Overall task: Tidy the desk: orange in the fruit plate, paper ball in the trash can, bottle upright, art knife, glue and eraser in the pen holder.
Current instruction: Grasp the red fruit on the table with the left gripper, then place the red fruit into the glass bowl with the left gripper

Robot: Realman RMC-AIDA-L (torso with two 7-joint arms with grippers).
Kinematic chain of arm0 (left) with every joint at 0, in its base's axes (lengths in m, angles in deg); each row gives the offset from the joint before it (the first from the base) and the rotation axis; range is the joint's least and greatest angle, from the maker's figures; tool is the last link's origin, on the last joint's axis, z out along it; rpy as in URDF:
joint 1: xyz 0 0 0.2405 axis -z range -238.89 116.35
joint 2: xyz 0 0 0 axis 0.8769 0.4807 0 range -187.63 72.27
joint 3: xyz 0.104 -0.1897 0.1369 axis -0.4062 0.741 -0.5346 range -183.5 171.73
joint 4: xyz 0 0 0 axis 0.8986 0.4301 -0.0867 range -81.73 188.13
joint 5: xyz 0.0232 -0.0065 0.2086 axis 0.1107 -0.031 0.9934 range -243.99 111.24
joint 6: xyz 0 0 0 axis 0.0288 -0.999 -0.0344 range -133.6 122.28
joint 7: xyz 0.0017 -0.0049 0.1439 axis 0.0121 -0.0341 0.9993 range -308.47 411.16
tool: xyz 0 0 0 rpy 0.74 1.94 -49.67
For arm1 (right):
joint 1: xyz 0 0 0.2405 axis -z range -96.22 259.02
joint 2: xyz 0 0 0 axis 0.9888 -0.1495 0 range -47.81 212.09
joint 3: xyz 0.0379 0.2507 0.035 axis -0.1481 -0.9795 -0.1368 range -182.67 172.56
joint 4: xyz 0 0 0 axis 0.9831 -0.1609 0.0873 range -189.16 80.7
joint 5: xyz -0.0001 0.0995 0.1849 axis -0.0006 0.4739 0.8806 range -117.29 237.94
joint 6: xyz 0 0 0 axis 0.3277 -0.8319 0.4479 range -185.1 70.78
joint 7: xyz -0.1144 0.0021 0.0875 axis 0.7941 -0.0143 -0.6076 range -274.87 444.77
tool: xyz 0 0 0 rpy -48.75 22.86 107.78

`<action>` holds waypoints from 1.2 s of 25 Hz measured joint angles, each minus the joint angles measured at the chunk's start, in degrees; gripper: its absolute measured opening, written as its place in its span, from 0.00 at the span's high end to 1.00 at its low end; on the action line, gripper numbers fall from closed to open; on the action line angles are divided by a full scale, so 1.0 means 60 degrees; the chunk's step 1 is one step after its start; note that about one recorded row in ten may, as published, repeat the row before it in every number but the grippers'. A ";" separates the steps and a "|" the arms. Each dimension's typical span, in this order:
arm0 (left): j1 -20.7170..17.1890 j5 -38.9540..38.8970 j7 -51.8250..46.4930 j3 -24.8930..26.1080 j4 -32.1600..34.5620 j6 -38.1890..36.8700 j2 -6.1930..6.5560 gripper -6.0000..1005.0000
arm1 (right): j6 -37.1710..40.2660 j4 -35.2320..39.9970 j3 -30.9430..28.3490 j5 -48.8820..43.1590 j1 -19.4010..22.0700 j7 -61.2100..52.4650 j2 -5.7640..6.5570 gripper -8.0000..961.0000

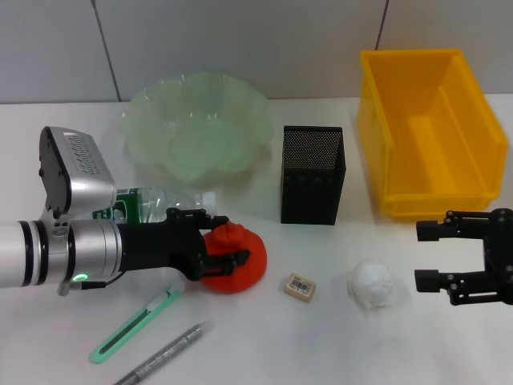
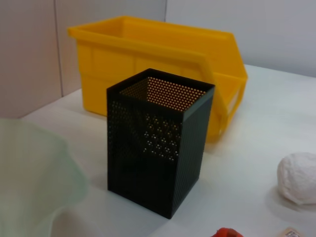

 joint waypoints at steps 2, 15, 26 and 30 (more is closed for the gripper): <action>-0.0017 -0.0127 0.0005 -0.0001 -0.0022 0.0026 0.0002 0.22 | -0.0010 -0.0006 0.0000 -0.0002 -0.0012 -0.0025 -0.0039 0.19; -0.0290 -0.0876 0.0015 0.0038 0.0081 -0.0139 0.0057 0.72 | -0.0195 -0.0063 -0.0002 0.0010 0.0034 -0.0176 -0.0098 0.19; -0.0828 -0.1369 -0.2707 0.0384 0.3360 -0.1214 0.0108 0.81 | -0.0669 -0.0555 -0.0029 0.0308 -0.0079 -0.0240 -0.0097 0.19; -0.0416 -0.1588 -0.2817 0.0720 0.3413 -0.0843 0.0109 0.83 | -0.0749 -0.0668 0.0012 0.0278 -0.0191 -0.0249 -0.0092 0.19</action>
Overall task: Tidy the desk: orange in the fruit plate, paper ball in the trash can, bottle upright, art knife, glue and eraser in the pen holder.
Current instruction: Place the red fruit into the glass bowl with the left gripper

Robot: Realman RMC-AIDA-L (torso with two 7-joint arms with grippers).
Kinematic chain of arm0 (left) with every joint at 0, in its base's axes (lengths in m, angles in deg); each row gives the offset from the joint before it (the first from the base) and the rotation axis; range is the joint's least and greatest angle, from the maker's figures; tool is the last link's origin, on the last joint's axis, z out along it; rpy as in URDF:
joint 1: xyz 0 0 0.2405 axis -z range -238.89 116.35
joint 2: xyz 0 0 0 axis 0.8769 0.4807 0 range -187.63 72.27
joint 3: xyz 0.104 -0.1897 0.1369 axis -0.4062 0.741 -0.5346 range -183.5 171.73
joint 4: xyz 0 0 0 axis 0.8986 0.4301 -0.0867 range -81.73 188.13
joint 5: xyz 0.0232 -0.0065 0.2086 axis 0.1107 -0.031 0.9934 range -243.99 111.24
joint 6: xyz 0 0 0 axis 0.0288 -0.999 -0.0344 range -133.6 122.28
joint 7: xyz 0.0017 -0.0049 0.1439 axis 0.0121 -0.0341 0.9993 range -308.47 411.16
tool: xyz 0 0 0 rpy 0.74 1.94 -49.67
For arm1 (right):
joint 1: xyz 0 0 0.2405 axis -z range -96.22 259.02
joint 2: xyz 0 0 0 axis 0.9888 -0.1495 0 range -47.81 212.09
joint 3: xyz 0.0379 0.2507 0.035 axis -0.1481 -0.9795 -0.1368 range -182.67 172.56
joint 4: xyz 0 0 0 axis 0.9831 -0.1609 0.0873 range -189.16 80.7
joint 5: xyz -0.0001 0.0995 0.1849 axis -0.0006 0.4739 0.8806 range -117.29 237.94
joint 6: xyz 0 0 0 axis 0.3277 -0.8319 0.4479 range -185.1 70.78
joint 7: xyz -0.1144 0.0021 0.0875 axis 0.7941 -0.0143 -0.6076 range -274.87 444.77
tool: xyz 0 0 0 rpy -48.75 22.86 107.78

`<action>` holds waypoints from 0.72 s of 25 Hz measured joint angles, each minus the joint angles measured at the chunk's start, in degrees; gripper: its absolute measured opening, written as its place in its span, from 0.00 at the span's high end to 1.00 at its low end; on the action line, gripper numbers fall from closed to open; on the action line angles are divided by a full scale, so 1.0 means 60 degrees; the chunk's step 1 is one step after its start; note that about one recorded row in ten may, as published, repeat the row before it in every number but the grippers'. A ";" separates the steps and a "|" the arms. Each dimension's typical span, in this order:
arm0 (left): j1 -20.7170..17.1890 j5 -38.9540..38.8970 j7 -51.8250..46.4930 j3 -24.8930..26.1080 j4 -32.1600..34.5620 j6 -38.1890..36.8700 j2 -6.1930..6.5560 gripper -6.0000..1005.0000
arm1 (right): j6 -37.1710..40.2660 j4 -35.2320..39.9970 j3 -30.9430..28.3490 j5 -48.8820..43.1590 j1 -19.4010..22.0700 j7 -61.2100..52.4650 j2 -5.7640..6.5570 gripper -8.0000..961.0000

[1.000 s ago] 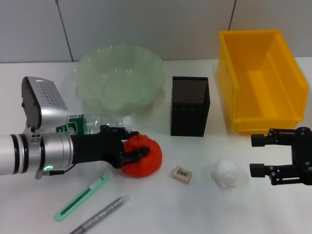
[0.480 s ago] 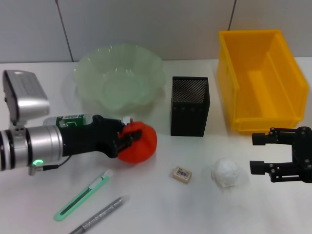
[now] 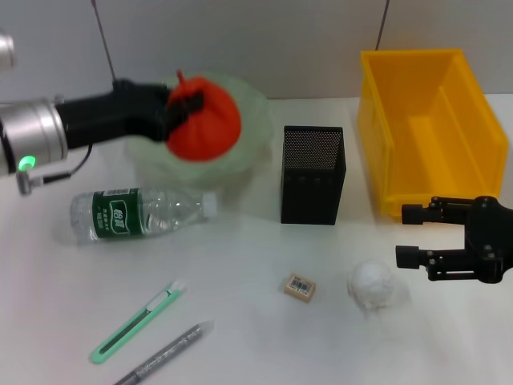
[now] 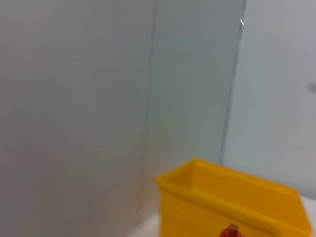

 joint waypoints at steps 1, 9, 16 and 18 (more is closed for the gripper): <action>0.0148 -0.0023 -0.0041 0.0066 -0.0033 0.0195 -0.0001 0.83 | 0.0008 0.0005 0.0004 -0.0019 -0.0056 -0.0009 0.0008 0.19; 0.1577 0.0011 -0.0066 -0.0032 -0.1631 0.3439 -0.0039 0.92 | 0.0135 0.0113 0.0002 -0.0023 -0.0108 -0.0010 0.0010 0.19; 0.2340 -0.0041 0.0043 -0.0497 -0.2644 0.5346 -0.0112 0.93 | 0.0114 0.0033 0.0006 0.0007 -0.0178 0.0018 0.0007 0.19; 0.2340 -0.0145 0.0043 -0.0521 -0.2672 0.5580 -0.0125 0.90 | 0.0068 -0.0049 0.0051 0.0010 -0.0216 0.0033 0.0001 0.19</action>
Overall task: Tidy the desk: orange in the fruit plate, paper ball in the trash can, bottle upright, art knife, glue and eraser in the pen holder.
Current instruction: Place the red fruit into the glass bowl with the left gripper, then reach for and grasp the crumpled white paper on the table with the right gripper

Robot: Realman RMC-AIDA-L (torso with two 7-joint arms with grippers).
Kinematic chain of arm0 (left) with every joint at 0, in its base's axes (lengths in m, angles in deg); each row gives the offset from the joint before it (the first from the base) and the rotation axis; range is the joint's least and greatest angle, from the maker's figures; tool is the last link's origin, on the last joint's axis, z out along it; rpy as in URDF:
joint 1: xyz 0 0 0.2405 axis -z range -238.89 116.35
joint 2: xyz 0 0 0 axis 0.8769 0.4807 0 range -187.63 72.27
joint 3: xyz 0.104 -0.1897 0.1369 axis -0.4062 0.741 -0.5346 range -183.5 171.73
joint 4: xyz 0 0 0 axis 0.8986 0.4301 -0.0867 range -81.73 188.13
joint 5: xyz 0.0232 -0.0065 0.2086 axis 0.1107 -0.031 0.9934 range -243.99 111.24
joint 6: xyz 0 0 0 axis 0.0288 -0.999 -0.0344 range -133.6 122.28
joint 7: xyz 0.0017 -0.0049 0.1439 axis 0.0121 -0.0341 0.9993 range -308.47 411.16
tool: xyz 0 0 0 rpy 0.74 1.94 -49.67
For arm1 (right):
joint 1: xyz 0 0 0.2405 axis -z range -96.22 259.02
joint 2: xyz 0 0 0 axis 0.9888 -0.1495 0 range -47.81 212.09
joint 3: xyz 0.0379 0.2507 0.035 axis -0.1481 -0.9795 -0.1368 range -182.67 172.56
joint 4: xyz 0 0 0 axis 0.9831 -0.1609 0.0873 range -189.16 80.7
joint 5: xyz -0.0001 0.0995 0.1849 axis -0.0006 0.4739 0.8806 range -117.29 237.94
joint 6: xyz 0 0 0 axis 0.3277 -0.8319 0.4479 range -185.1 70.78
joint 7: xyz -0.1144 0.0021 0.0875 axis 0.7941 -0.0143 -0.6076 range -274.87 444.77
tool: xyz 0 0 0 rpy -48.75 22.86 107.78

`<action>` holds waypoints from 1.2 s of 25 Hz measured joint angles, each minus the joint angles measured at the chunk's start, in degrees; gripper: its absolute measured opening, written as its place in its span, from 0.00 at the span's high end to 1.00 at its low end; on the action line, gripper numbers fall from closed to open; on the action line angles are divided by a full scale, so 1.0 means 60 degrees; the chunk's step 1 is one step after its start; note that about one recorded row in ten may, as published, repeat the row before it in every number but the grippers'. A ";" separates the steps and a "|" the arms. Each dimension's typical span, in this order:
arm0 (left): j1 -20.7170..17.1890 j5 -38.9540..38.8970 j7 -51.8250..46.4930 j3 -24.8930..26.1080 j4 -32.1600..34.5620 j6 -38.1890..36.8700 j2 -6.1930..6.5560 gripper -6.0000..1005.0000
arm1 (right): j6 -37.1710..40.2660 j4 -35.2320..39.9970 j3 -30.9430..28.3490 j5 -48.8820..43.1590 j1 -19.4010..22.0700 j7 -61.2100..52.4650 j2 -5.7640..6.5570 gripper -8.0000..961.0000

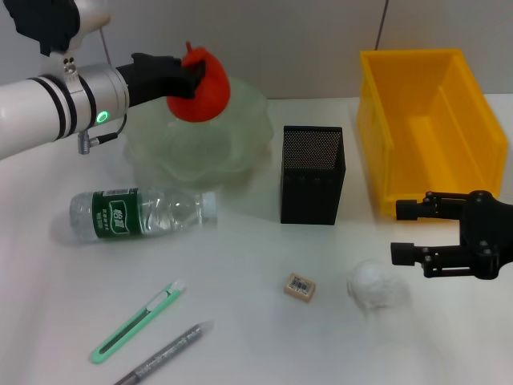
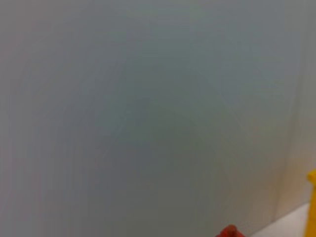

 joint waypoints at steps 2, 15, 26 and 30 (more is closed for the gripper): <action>0.0000 -0.0147 0.0000 -0.0005 -0.0033 0.0255 -0.0008 0.87 | -0.0014 -0.0042 0.0033 0.0007 -0.0016 0.0006 -0.0001 0.19; 0.0070 -0.0450 0.0084 -0.0418 -0.0112 -0.0025 -0.0023 0.58 | -0.0319 -0.0285 0.0130 0.0000 -0.0098 0.0163 -0.0021 0.19; -0.2640 -0.1094 0.0484 -0.0248 0.2590 -0.6445 0.0240 0.14 | -0.0619 0.2094 0.0813 -0.0422 -0.0109 -0.2895 -0.0009 0.19; -0.3712 -0.1094 0.0585 -0.0114 0.3173 -0.8546 0.0431 0.14 | -0.0582 0.3072 0.1581 -0.1891 -0.0878 -0.4952 0.0102 0.19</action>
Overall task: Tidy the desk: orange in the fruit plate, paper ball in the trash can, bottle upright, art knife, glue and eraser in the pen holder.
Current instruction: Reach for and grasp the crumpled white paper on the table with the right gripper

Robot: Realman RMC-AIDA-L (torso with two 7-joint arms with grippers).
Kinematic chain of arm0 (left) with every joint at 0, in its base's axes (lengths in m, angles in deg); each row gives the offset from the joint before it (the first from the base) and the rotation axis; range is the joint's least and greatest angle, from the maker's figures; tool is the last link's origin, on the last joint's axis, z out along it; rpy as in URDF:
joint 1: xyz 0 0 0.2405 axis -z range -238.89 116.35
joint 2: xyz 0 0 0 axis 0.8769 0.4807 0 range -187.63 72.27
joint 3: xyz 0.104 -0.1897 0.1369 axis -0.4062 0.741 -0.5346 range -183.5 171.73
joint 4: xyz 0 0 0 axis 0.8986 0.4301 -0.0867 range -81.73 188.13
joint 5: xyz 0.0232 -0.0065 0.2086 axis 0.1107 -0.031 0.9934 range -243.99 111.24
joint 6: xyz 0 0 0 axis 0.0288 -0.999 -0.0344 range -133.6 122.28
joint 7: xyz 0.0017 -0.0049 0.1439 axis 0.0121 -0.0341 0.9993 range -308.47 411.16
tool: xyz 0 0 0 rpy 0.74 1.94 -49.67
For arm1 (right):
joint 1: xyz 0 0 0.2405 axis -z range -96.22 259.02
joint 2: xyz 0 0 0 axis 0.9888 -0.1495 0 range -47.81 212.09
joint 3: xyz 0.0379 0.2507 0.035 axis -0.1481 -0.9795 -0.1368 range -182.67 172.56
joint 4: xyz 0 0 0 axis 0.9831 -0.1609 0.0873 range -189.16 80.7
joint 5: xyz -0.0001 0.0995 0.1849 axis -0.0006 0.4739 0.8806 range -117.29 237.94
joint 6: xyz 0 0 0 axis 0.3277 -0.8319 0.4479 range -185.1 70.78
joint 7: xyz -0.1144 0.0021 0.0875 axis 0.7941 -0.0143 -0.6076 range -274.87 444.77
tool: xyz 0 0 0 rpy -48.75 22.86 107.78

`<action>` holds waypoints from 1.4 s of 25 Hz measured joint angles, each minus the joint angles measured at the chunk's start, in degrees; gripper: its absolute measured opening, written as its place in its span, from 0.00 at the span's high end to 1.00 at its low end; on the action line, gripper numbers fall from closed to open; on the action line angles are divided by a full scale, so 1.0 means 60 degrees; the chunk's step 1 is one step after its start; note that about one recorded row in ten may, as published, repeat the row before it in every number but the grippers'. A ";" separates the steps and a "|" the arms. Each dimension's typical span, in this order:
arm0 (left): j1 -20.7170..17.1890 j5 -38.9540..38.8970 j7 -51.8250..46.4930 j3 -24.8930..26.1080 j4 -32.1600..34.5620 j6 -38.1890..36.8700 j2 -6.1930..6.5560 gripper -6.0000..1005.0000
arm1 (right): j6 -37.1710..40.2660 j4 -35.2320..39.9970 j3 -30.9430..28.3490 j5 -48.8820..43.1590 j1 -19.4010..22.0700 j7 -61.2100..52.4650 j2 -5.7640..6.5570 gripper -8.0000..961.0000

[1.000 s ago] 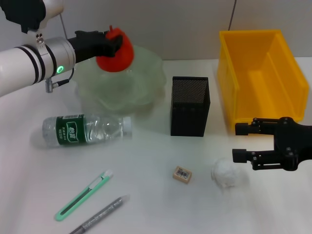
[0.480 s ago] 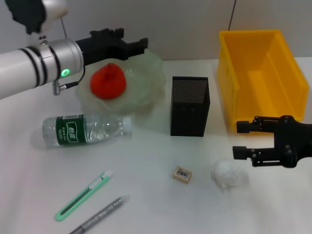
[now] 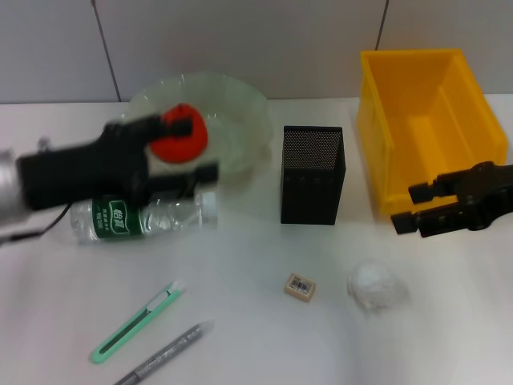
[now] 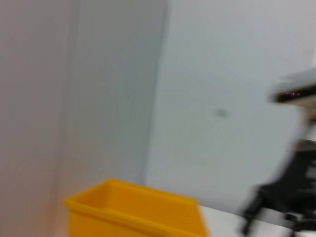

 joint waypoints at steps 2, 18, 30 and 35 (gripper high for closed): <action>-0.0324 0.0005 0.0122 -0.0003 0.0034 -0.0717 0.0105 0.14 | 0.0011 0.0101 0.0535 -0.0830 -0.0480 -0.0896 0.0083 0.19; -0.1280 0.0232 0.0724 0.0139 -0.0120 -0.3155 0.0356 0.14 | -0.0897 -0.1018 0.4197 -0.3999 -0.2336 -0.4632 -0.0116 0.19; -0.1303 0.1693 0.1487 0.0407 -0.0720 -0.3073 0.0324 0.14 | -0.2400 -0.2712 0.5377 -0.3787 -0.2807 -0.4977 -0.0208 0.19; -0.1316 0.1918 0.1493 0.0545 -0.0740 -0.2716 0.0293 0.14 | -0.2511 -0.2724 0.5893 -0.3783 -0.2890 -0.5294 -0.0211 0.19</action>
